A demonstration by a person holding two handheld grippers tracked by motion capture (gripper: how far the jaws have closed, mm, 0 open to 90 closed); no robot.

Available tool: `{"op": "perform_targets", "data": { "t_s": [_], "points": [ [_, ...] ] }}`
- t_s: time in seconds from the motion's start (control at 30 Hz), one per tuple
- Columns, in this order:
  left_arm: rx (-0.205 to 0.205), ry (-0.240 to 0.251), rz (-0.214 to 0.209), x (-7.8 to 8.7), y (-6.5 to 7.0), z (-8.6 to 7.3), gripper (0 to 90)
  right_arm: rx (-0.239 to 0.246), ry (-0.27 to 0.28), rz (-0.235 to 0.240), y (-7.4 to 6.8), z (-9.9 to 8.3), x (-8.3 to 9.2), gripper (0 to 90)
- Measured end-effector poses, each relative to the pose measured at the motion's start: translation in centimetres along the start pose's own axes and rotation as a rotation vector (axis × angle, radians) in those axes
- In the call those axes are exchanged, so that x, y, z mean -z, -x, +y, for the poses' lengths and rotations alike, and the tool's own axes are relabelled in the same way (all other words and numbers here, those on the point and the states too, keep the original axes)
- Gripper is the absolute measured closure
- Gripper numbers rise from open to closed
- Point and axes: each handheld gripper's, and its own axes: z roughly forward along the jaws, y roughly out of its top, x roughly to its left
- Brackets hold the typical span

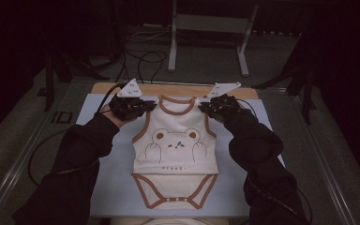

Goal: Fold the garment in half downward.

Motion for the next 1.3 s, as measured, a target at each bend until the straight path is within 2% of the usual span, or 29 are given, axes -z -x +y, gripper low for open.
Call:
{"op": "perform_targets", "data": {
  "t_s": [0.3, 0.4, 0.5, 0.87, 0.9, 1.07, 1.3],
  "points": [
    [-0.01, 0.025, 0.041, 0.6, -0.9, 1.3, 87.1, 0.01, 0.02, -0.034, 1.0, 1.3, 0.7, 82.8],
    [-0.014, 0.034, 0.044, 0.8, -0.9, 1.3, 87.1, 0.001, 0.034, -0.045, 1.1, 1.8, 1.0, 82.7],
    [-0.015, 0.036, 0.041, 0.7, -0.6, 0.9, 87.0, 0.015, 0.039, -0.05, 1.0, 1.8, 1.2, 82.8],
    [-0.013, 0.027, 0.01, 0.7, 0.6, -0.8, 87.0, 0.028, 0.034, -0.013, -0.9, 0.3, 1.2, 82.8],
    [-0.007, 0.032, 0.006, 0.7, 0.8, -1.0, 87.1, 0.03, 0.038, -0.01, -1.1, 0.1, 1.2, 82.7],
    [-0.03, 0.019, -0.016, 0.9, 1.8, -1.7, 87.1, 0.047, 0.033, 0.01, -2.4, -0.8, 1.6, 82.8],
    [-0.032, 0.027, -0.038, 1.2, 3.1, -2.8, 87.1, 0.063, 0.027, 0.037, -3.8, -2.0, 1.9, 82.8]
  ]
}}
